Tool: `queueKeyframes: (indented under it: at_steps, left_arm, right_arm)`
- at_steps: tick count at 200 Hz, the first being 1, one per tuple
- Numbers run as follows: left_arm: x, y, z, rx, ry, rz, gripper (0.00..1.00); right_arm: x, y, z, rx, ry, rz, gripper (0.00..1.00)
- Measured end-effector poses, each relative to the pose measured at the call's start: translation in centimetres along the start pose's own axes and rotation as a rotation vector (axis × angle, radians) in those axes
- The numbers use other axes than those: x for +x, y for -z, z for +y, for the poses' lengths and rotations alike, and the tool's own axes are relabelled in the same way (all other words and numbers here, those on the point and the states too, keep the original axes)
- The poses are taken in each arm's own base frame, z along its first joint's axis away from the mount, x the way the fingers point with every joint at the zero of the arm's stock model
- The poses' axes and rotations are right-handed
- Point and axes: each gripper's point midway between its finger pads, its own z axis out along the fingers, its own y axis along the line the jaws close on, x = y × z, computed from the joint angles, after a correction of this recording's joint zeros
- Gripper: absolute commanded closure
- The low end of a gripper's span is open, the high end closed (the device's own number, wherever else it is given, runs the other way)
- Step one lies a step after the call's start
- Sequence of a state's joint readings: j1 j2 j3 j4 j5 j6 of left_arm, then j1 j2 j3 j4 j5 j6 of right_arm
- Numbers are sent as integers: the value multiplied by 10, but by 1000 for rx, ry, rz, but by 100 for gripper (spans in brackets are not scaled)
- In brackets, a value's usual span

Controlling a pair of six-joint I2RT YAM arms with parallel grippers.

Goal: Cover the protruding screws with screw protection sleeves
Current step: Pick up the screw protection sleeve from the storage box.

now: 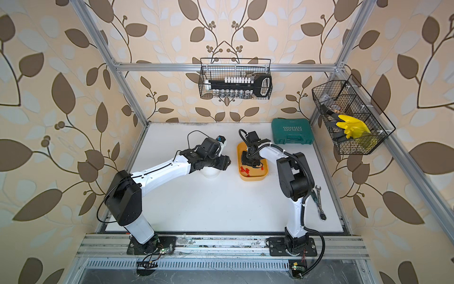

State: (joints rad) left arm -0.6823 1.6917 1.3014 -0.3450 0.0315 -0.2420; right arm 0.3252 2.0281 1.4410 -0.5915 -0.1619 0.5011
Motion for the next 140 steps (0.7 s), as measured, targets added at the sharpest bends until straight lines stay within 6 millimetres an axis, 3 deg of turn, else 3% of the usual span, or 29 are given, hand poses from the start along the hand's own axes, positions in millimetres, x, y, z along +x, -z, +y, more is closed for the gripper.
queueKeyframes:
  at_steps: [30, 96, 117, 140]
  left_arm:
    - [-1, 1, 1, -8, 0, -5, 33]
    - [0, 2, 3, -13, -1, -7, 32]
    - [0, 4, 3, -15, 0, -14, 31]
    - [0, 10, 6, -29, 4, -27, 30]
  right_arm:
    - [-1, -11, -3, 18, -24, 6, 81]
    - [-10, -7, -3, 30, -23, -29, 87]
    - [-14, 4, 1, 21, -19, -51, 87]
    - [-23, 30, 9, 0, -4, -111, 88]
